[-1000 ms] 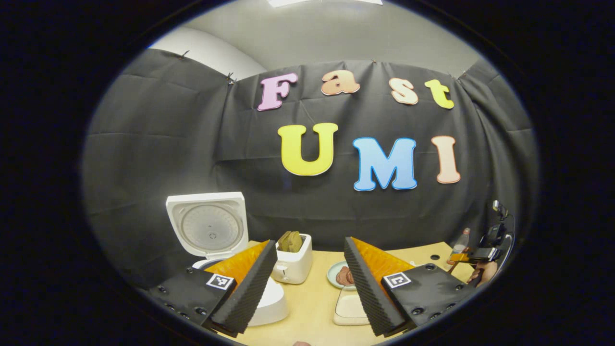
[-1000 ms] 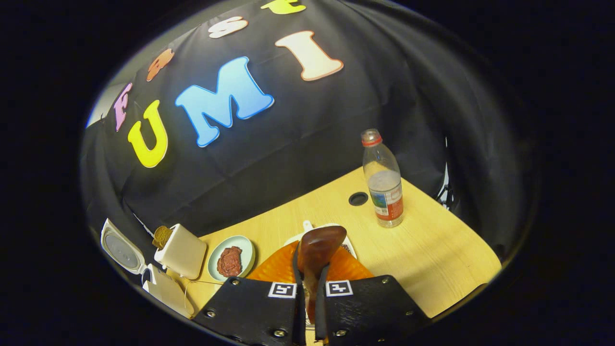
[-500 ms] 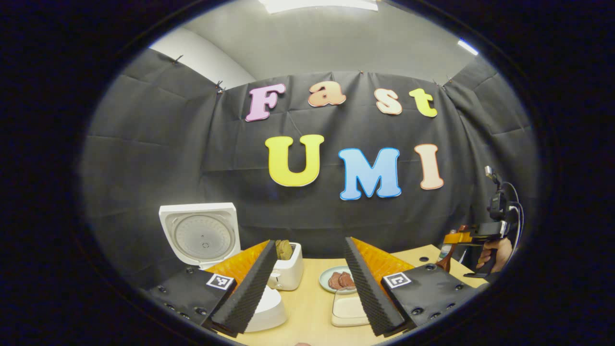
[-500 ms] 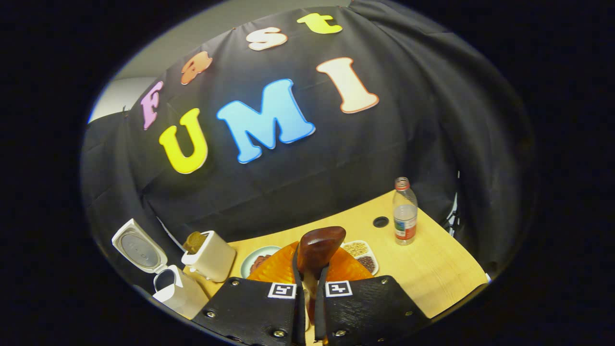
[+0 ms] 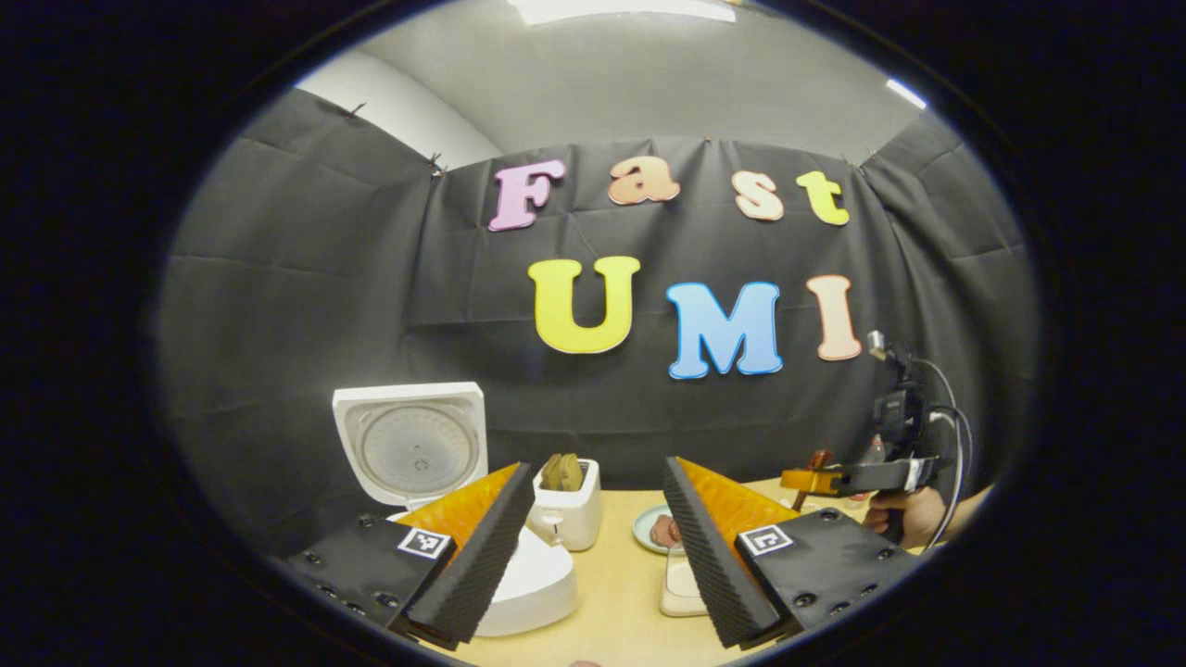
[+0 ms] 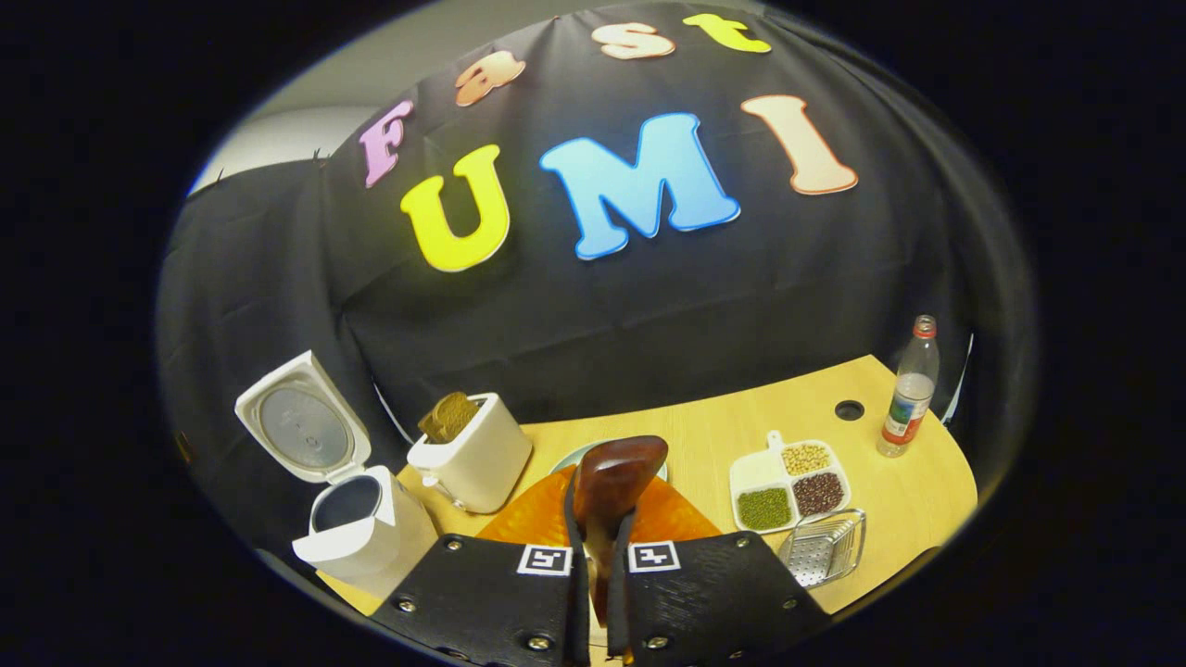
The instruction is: Close the left gripper, press the button to open the rice cooker; take a wooden spoon from the chopstick holder with the right hand, scoop a spoonful of rice and pour it into the rice cooker, then put the wooden spoon back into the chopstick holder.
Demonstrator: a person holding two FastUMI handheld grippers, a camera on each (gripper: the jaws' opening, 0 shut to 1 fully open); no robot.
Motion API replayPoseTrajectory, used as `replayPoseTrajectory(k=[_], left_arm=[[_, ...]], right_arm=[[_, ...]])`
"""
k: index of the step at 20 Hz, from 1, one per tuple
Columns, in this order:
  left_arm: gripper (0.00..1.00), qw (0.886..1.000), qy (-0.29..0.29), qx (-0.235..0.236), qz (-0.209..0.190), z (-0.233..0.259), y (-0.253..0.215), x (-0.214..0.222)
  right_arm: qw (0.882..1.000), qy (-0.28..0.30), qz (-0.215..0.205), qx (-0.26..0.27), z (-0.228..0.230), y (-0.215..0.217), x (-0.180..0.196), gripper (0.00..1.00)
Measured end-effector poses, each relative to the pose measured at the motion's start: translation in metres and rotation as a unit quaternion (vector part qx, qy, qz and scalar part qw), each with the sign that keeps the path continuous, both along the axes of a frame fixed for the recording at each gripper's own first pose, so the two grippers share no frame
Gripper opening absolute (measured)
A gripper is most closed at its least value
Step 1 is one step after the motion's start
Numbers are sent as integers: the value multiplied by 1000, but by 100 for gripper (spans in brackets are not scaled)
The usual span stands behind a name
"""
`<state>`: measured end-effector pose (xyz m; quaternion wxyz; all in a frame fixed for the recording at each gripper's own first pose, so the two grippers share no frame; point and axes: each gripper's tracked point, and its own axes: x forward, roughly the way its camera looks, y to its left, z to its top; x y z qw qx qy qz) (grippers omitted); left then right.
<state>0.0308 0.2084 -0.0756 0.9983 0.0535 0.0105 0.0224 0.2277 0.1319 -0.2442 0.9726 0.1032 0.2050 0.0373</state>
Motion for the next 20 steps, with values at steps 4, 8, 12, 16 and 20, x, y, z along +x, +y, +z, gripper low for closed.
replayPoseTrajectory(k=[4, 8, 12, 16, 20], left_arm=[[96, 1000, 9, -6, 16, -8, 21, -9], [99, 999, 18, -7, 36, -15, 45, -19], [98, 998, 24, -10, 55, -21, 66, -28], [99, 997, 26, -21, 64, -26, 80, -34], [99, 998, 25, -19, 56, -24, 83, -32]], right_arm=[[1000, 28, 0, -15, -43, 22, 17, 8], [999, 48, 7, -22, -74, 49, 32, 8], [998, 61, 17, 16, -87, 77, 33, 8], [992, 80, -6, 97, -93, 80, 29, 8], [975, 89, -46, 199, -95, 54, 28, 8]])
